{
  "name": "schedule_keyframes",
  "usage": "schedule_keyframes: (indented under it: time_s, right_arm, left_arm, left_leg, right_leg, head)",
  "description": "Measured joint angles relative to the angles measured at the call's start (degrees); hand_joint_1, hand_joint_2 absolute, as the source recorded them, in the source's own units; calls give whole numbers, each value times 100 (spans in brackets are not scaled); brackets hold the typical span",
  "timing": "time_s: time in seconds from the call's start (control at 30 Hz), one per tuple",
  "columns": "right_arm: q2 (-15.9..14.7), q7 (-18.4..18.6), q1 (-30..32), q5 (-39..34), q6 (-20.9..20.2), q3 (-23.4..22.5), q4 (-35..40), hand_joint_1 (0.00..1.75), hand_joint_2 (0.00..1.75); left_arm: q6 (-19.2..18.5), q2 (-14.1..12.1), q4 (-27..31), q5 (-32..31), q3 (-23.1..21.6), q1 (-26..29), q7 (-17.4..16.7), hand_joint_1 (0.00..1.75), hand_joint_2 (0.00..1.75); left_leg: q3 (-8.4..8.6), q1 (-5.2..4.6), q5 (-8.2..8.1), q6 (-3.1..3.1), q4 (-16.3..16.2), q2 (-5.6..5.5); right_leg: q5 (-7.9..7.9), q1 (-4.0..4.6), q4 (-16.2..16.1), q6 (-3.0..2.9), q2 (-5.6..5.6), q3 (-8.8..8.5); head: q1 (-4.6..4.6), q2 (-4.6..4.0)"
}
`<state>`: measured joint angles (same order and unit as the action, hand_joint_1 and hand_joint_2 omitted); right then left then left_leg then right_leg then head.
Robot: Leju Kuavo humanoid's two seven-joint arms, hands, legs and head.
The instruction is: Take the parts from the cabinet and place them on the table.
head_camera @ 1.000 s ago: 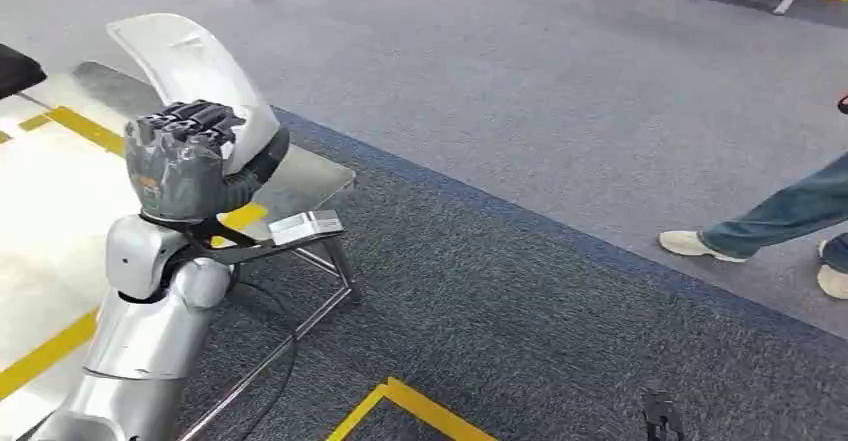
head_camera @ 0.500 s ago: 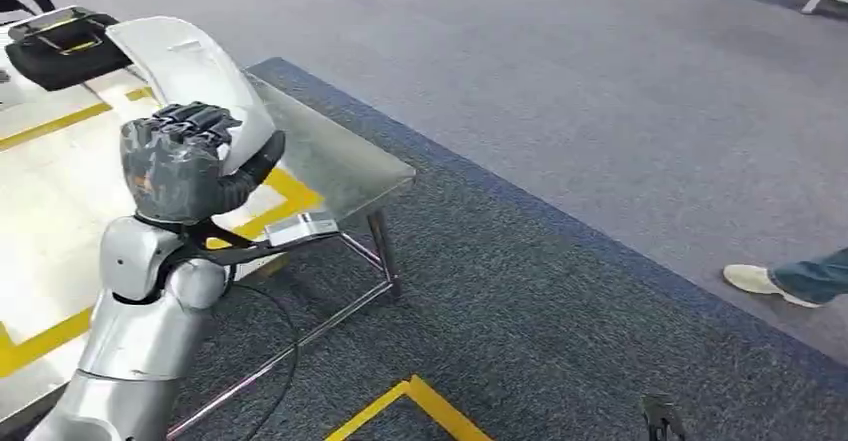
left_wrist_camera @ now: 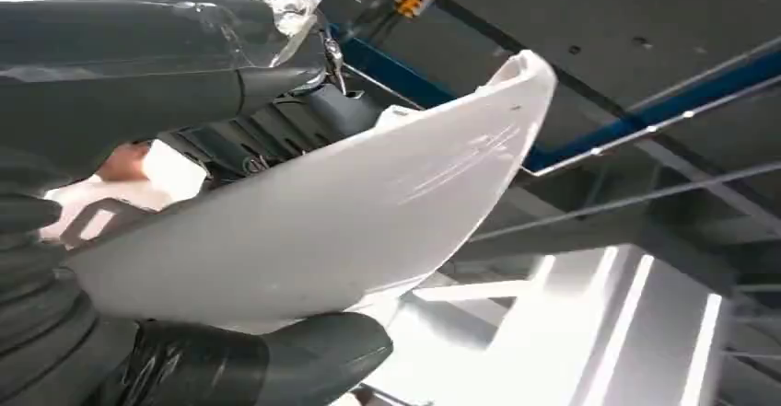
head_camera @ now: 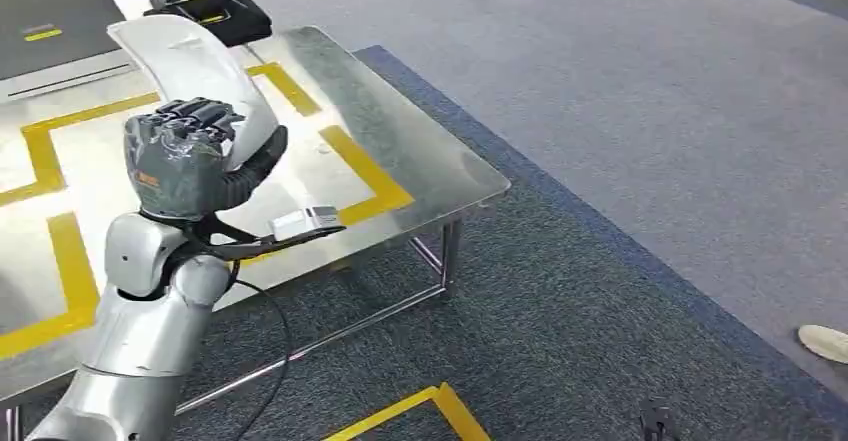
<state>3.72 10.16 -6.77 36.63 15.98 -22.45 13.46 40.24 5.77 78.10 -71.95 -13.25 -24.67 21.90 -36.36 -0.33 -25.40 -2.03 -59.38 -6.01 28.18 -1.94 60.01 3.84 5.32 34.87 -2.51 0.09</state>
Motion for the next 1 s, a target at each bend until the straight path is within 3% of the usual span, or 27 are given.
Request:
schedule_keyframes:
  time_s: [0.03,0.1,0.13,0.17,0.2,0.23,0.3,0.33,0.37,0.43,0.47,0.5,0.53,0.57,0.63,0.67,0.7,0.73,0.8,0.83,0.87,0.9,0.93,0.97,1.0]
  right_arm:
    - [0,-2,5,2,-2,-2,-2,0,175]
    - [0,0,9,2,0,-4,-2,0,175]
    - [4,-2,-3,4,0,-4,-2,0,175]
    - [18,-2,-15,6,0,-4,-2,0,175]
    - [13,-7,-12,7,0,-4,-2,0,175]
    - [11,-7,-4,4,2,-7,-2,0,175]
    - [7,-7,14,4,2,-18,-2,0,175]
    - [7,-4,14,4,2,-31,-2,0,175]
    - [7,-7,12,4,2,-39,-2,0,175]
    - [7,-7,0,4,2,-44,-2,0,175]
    - [7,-7,-3,7,2,-44,-2,0,175]
    - [9,-7,-2,7,2,-44,-4,0,175]
    - [7,-7,2,9,2,-46,-2,0,175]
    - [7,-4,-2,11,4,-50,-4,0,175]
    - [7,-7,-26,20,4,-59,-2,0,175]
    - [0,-7,-33,26,4,-63,4,0,175]
    - [-9,-13,-28,39,7,-68,4,0,175]
    - [-7,-13,-27,37,0,-68,0,0,175]
    - [-13,-9,-4,42,0,-74,-2,0,175]
    - [-15,0,19,42,2,-88,-4,0,175]
    - [-20,-4,29,46,2,-90,-4,0,175]
    - [-22,-6,24,46,2,-92,-4,0,175]
    - [-20,-7,11,46,0,-92,-4,0,175]
    - [-22,-7,8,46,2,-92,-4,0,175]
    - [-20,-7,6,46,0,-92,-7,0,175]
  left_arm:
    - [0,4,2,0,-2,3,0,175,175]
    - [0,-9,0,4,-2,21,0,175,175]
    - [2,-15,2,4,-2,21,0,175,175]
    - [2,-17,4,7,-2,29,0,175,175]
    - [0,-20,4,7,-2,5,0,175,175]
    - [2,-17,4,9,-4,0,0,175,175]
    - [2,-20,2,9,-4,28,0,175,175]
    - [0,-28,0,9,-2,42,0,175,175]
    - [0,-31,2,9,-4,44,0,175,175]
    - [0,-31,2,11,-4,42,0,175,175]
    - [0,-29,2,11,-4,37,0,175,175]
    - [0,-28,2,13,-4,27,0,175,175]
    - [2,-15,2,15,-4,6,0,175,175]
    - [2,-17,2,15,-4,11,0,175,175]
    - [2,-35,2,17,0,24,0,175,175]
    - [2,-24,9,24,0,34,0,175,175]
    - [4,-24,9,44,4,8,0,175,175]
    - [4,-7,9,50,0,-4,0,175,175]
    - [2,7,7,55,0,35,11,175,175]
    - [2,7,7,59,0,53,11,175,175]
    - [2,4,7,61,2,65,11,175,175]
    - [2,4,7,63,2,67,11,175,175]
    - [2,7,7,68,2,66,11,175,175]
    - [2,7,7,68,2,66,11,175,175]
    - [2,7,7,68,2,66,11,175,175]
  left_leg:
    - [-45,24,21,38,-19,-79]
    - [-59,58,67,119,25,-199]
    - [-68,39,67,136,23,-265]
    - [-87,21,5,157,-31,-18]
    - [-184,6,-143,202,-250,316]
    - [-369,25,-350,231,-657,458]
    - [-789,56,-676,260,-1529,531]
    - [-888,63,-685,268,-1712,531]
    - [-834,64,-552,268,-1599,534]
    - [-412,50,-75,217,-776,618]
    - [-147,16,137,157,-280,817]
    - [-20,-68,42,117,-85,1086]
    - [-8,-94,18,66,35,1059]
    - [-31,-105,20,54,17,1010]
    - [-23,-106,18,3,48,840]
    - [62,-27,50,-32,130,780]
    - [79,-15,60,-63,148,723]
    - [75,-5,65,-90,147,648]
    - [74,-8,55,-107,140,476]
    - [75,-9,54,-108,136,386]
    - [77,-8,53,-107,132,295]
    - [79,-2,49,-101,121,206]
    - [80,12,36,-81,102,111]
    - [79,22,17,-52,75,39]
    - [55,15,4,-18,55,-20]
  right_leg:
    - [30,7,-50,-68,-56,-88]
    - [25,46,-52,-127,-161,-90]
    - [5,7,-88,-167,-229,-112]
    - [-8,-3,-116,-203,-304,-137]
    - [6,8,-132,-256,-375,-162]
    - [15,24,-132,-277,-461,-178]
    - [41,38,-131,-308,-629,-198]
    - [53,40,-130,-305,-707,-207]
    - [70,42,-131,-300,-793,-227]
    - [112,51,-131,-281,-940,-293]
    - [140,58,-132,-268,-1003,-336]
    - [165,81,-137,-235,-1064,-357]
    - [190,106,-128,-191,-1125,-346]
    - [193,114,-141,-168,-1203,-363]
    - [220,116,-185,-97,-1361,-442]
    - [294,81,-161,-54,-1233,-414]
    - [392,79,-1,-48,-903,-368]
    - [594,78,418,-46,-680,-157]
    - [926,78,1344,-23,-551,362]
    - [925,82,1573,-14,-542,531]
    - [784,81,1527,-14,-539,580]
    - [523,77,1246,-16,-534,519]
    - [179,67,734,-23,-490,330]
    - [-94,47,229,-24,-359,128]
    - [-8,9,45,-44,-61,34]
  head:
    - [-7,0]
    - [-2,0]
    - [-11,0]
    - [-7,0]
    - [-92,0]
    - [-87,0]
    - [-92,0]
    - [-94,-2]
    - [-94,-2]
    - [-92,0]
    - [-94,-2]
    - [-83,-2]
    - [-97,-2]
    - [-76,0]
    - [-94,0]
    - [-87,0]
    - [-63,-2]
    - [-29,0]
    - [-24,-2]
    - [-13,-2]
    - [-18,0]
    - [-13,0]
    - [-18,0]
    - [-15,-2]
    - [-15,0]
